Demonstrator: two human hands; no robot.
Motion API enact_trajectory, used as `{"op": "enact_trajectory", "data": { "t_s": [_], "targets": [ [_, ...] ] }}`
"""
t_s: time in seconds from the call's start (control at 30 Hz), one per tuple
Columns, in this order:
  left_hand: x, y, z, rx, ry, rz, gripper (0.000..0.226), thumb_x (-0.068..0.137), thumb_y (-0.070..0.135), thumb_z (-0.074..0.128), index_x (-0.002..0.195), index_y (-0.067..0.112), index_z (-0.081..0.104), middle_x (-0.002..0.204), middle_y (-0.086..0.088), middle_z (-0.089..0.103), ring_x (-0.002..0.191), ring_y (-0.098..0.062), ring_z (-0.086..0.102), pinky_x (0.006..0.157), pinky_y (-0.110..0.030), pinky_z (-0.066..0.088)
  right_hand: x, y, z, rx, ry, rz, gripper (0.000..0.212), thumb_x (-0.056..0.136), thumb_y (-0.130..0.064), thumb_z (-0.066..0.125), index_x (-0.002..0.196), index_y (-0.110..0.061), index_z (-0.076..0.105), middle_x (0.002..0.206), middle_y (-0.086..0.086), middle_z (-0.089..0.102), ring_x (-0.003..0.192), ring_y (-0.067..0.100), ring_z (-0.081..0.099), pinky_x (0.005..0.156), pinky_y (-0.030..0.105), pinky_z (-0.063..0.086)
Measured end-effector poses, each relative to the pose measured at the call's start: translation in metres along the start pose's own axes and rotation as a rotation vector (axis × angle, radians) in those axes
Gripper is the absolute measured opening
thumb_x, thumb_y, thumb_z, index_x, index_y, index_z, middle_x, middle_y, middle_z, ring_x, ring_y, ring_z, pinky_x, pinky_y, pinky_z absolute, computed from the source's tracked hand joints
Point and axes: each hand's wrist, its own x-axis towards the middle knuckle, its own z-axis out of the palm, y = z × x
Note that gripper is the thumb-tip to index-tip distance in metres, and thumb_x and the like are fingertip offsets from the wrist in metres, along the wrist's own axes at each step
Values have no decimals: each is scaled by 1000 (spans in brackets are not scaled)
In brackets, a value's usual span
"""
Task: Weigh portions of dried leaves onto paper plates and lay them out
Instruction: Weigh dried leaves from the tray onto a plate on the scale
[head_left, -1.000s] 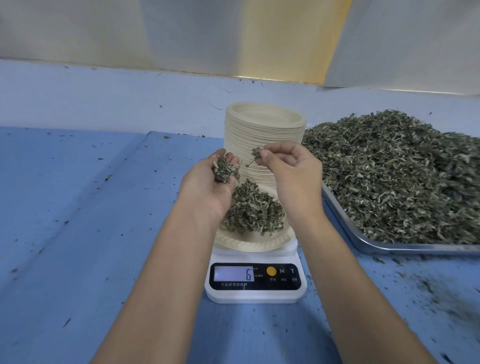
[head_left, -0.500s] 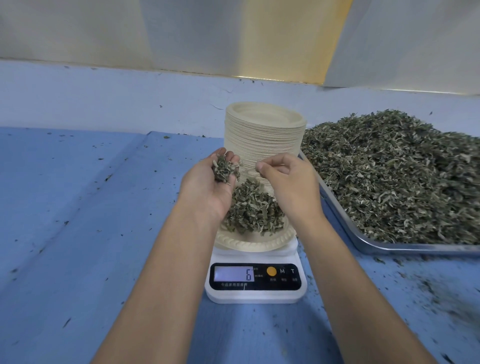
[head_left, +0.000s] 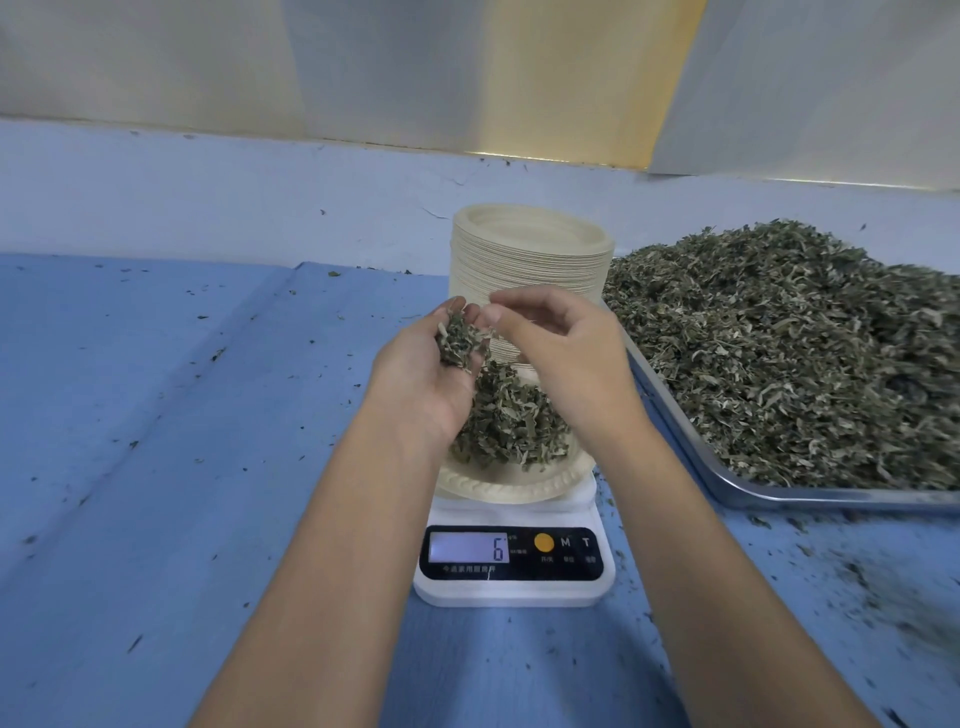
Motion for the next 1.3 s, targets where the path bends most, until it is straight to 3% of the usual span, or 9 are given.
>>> {"op": "enact_trajectory", "data": {
  "t_s": [0.07, 0.17, 0.3, 0.47, 0.57, 0.67, 0.87, 1.13, 1.3],
  "targets": [
    [0, -1, 0, 8, -6, 13, 22, 99, 6, 40, 88, 5, 59, 89, -8, 62, 78, -15, 60, 72, -20, 48, -2, -3, 4, 0, -86, -13, 16, 79, -18, 77, 94, -20, 73, 90, -4, 74, 83, 10, 66, 75, 21, 54],
    [1, -5, 0, -19, -50, 30, 22, 100, 6, 39, 109, 1, 58, 101, -15, 60, 100, -26, 60, 96, -32, 49, -5, -3, 9, -130, -115, -44, 22, 77, -15, 77, 97, -23, 73, 92, -5, 72, 84, 14, 66, 79, 21, 53],
    [-1, -9, 2, 10, -82, 45, 22, 100, 6, 37, 110, 1, 56, 96, -15, 60, 86, -25, 62, 84, -32, 53, -5, -1, 11, -174, -34, -69, 19, 76, -9, 76, 90, -21, 73, 82, -6, 72, 75, 7, 66, 67, 11, 49],
    [-2, -10, 2, -29, -83, 10, 20, 100, 3, 37, 99, -2, 56, 117, -23, 56, 111, -35, 58, 94, -39, 50, -3, 2, 11, -152, 34, -55, 12, 76, -9, 75, 77, -21, 74, 73, -11, 72, 67, -1, 65, 63, 10, 47],
    [-2, -7, 2, -68, -69, 28, 20, 99, 0, 38, 97, -2, 58, 102, -19, 59, 97, -27, 62, 84, -32, 54, 0, 3, 9, -66, 62, -17, 17, 77, -8, 76, 73, -25, 71, 72, -8, 72, 69, 6, 67, 73, 26, 55],
    [1, -3, 1, -96, -41, 44, 20, 98, -2, 38, 95, -2, 57, 93, -16, 59, 79, -21, 60, 78, -27, 52, 4, 3, 4, 64, 92, 7, 19, 77, -5, 76, 72, -23, 71, 69, -6, 71, 68, 8, 67, 73, 29, 57],
    [0, 2, -1, -197, 11, 52, 17, 97, -3, 41, 94, -5, 58, 95, -16, 58, 79, -20, 61, 91, -32, 51, 8, 5, -9, 47, 221, 27, 14, 78, -7, 75, 76, -20, 71, 75, -1, 71, 72, 11, 66, 79, 34, 57],
    [-3, 1, -1, -207, -1, 39, 17, 98, -3, 41, 91, -5, 57, 93, -18, 57, 83, -19, 60, 91, -34, 52, 6, 12, -18, -180, 248, 21, 11, 81, -15, 73, 75, -24, 68, 72, -9, 67, 70, 2, 63, 69, 15, 49],
    [-4, 1, -1, -211, 5, 39, 18, 97, -3, 42, 89, -5, 58, 90, -18, 57, 82, -19, 60, 91, -34, 52, 7, 17, -17, -269, 223, 52, 10, 83, -22, 71, 76, -25, 66, 67, -10, 66, 67, 1, 62, 66, 15, 47]
  ]
}}
